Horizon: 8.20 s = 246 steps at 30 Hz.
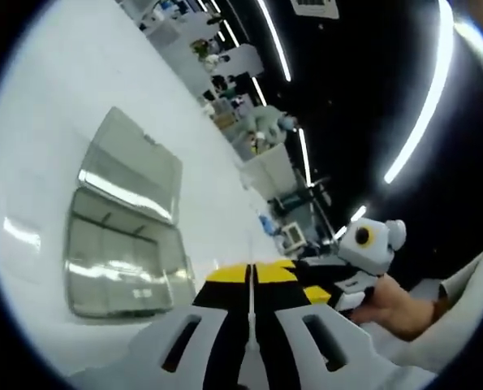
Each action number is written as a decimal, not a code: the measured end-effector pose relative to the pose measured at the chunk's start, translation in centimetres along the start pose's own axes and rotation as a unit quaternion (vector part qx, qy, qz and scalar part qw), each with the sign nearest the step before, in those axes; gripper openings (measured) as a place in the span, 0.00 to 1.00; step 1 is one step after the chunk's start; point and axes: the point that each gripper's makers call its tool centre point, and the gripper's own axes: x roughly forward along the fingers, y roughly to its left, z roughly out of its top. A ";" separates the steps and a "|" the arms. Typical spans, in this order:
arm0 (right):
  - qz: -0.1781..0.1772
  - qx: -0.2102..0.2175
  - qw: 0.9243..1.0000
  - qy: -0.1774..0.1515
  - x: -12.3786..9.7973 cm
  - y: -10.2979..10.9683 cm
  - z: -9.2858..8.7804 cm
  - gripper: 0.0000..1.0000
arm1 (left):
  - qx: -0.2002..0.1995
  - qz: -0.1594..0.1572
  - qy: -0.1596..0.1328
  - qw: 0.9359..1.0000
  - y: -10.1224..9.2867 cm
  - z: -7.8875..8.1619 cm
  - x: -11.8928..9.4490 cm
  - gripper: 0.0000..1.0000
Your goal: Insert the divider into the dual guide fixture by aligning both edges with the guide slots and pushing it downward to the bottom, including one-sided entry, uneven engagement, binding, and posture correction.
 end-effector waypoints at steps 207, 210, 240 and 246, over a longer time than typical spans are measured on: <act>-0.191 0.300 0.902 0.244 8.6 -4.9 -2.0 0.00 | 0.449 0.236 0.058 0.860 6.2 0.9 -8.5 0.51; -0.194 0.302 0.900 0.247 8.6 -4.9 -2.2 0.00 | 0.449 0.236 0.059 0.860 6.2 0.9 -8.5 0.53; -0.205 0.305 0.892 0.263 9.9 -6.1 -2.9 0.00 | 0.447 0.240 0.055 0.860 6.3 1.1 -8.7 0.52; -0.207 0.305 0.890 0.267 9.9 -5.8 -3.1 0.00 | 0.447 0.239 0.055 0.861 6.3 1.1 -8.7 0.52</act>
